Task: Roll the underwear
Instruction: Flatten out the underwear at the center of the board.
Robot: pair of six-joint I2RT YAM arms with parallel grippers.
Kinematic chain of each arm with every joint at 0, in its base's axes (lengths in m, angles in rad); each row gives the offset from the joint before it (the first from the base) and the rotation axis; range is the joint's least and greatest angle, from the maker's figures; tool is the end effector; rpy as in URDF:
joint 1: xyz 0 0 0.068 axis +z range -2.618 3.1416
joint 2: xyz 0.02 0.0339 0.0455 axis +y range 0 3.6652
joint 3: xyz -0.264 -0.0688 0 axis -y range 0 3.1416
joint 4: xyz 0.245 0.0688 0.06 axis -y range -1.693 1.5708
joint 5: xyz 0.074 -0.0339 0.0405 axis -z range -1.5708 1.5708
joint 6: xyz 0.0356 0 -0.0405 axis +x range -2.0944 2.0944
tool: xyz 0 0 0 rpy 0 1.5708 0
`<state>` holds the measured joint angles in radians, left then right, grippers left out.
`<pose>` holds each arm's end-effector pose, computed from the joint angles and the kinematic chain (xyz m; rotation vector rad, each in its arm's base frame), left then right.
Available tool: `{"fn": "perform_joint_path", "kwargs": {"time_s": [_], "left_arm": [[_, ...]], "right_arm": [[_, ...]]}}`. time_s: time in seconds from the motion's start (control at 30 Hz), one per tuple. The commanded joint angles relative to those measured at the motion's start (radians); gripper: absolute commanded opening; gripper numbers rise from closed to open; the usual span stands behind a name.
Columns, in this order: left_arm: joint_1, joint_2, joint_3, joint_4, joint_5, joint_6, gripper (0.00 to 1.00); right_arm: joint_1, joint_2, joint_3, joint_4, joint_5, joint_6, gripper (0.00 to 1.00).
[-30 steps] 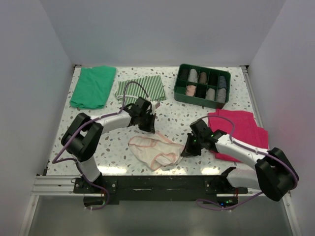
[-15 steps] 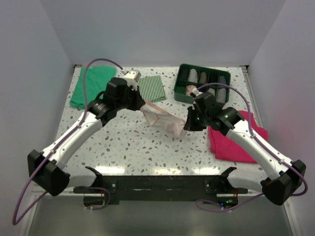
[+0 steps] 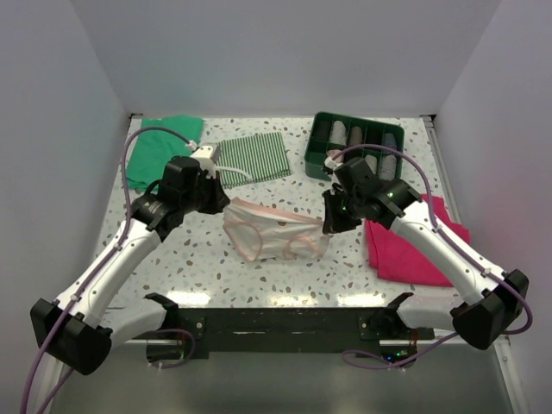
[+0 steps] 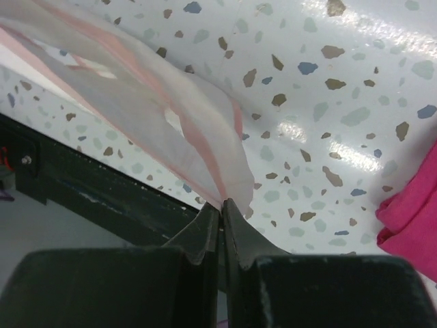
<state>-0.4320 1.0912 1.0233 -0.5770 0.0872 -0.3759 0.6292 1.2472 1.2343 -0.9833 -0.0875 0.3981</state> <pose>0.2114 -0.1009 0.3252 0.1129 2.2644 -0.5356 0.1933 0.1445 0.3287 -0.3385 2.6200 0.4842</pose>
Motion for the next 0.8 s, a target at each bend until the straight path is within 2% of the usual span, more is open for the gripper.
{"fn": "perform_joint_path", "kwargs": {"time_s": [0.0, 0.07, 0.17, 0.4, 0.47, 0.6, 0.67, 0.77], "left_arm": [[0.013, -0.085, 0.056, -0.038, 0.052, -0.018, 0.00], [0.013, -0.099, 0.118, -0.090, 0.069, -0.030, 0.00], [0.013, -0.111, 0.200, -0.182, 0.069, -0.064, 0.00], [0.013, -0.105, 0.267, -0.320, 0.059, -0.123, 0.00], [0.013, -0.108, 0.273, -0.346, 0.042, -0.126, 0.00], [0.013, -0.096, 0.186, -0.328, 0.014, -0.118, 0.00], [0.013, -0.071, 0.103, -0.262, 0.010, -0.112, 0.00], [0.013, -0.002, 0.006, -0.120, -0.003, -0.097, 0.00]], "right_arm": [[-0.003, -0.080, 0.068, -0.009, -0.167, -0.024, 0.06], [0.000, -0.103, 0.079, 0.014, -0.256, -0.007, 0.08], [0.000, -0.123, 0.126, 0.002, -0.300, 0.001, 0.10], [0.000, -0.083, 0.310, -0.100, -0.296, -0.015, 0.09], [0.000, -0.078, 0.314, -0.104, -0.294, -0.028, 0.13], [-0.002, 0.007, 0.263, -0.134, -0.258, -0.070, 0.13], [-0.002, 0.072, 0.237, -0.117, -0.163, -0.084, 0.13], [-0.002, 0.196, 0.228, -0.089, -0.062, -0.119, 0.08]]}}
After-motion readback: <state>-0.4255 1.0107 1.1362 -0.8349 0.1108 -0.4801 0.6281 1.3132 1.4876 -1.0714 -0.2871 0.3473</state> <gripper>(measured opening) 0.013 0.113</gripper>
